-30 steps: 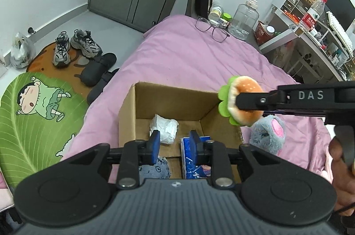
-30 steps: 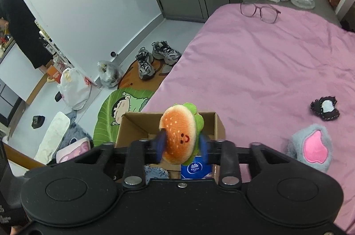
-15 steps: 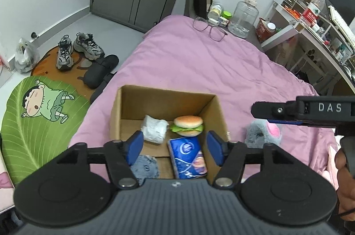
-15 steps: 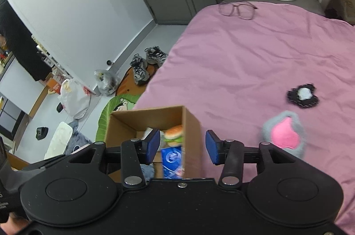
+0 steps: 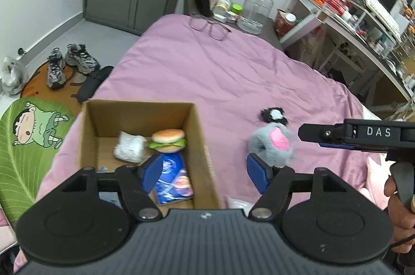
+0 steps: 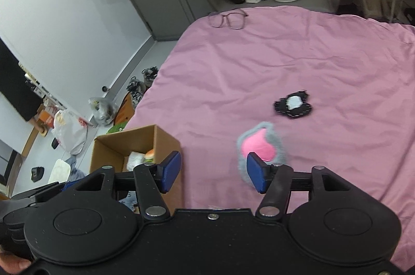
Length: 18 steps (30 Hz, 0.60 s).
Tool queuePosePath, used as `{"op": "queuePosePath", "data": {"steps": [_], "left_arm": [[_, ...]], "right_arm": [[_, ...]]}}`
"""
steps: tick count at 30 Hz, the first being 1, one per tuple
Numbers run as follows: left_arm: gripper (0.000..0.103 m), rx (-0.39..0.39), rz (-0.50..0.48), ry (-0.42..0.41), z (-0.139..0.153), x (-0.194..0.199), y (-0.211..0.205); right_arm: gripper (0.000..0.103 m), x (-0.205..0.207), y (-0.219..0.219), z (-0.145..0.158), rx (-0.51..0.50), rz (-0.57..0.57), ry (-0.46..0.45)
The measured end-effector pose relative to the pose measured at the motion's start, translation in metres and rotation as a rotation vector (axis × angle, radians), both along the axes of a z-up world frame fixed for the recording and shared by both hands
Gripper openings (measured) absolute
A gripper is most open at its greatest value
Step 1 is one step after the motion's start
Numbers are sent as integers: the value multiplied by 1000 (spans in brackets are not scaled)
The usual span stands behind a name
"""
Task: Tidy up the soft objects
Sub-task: 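Grasp the clear plastic bag with the left tool while the right tool approaches the grey plush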
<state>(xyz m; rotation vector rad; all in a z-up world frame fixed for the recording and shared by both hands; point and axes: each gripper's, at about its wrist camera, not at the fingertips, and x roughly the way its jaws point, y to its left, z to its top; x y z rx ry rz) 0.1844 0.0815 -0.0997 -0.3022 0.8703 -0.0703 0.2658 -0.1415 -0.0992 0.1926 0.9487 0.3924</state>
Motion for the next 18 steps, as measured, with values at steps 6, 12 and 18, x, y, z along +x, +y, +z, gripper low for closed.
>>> {"op": "queuePosePath", "data": {"steps": [6,12,18], "left_arm": [[70,14,-53,9,1,4,-30],[70,22,-106,42,-5,11,-55],[70,21,-127,86,-14,20,-71]], "right_arm": [[67,1,-28,-3,14,-39,10],[71,6,-52,-8,28,-73,26],[75,11,-69,-17,43,-89,40]]}}
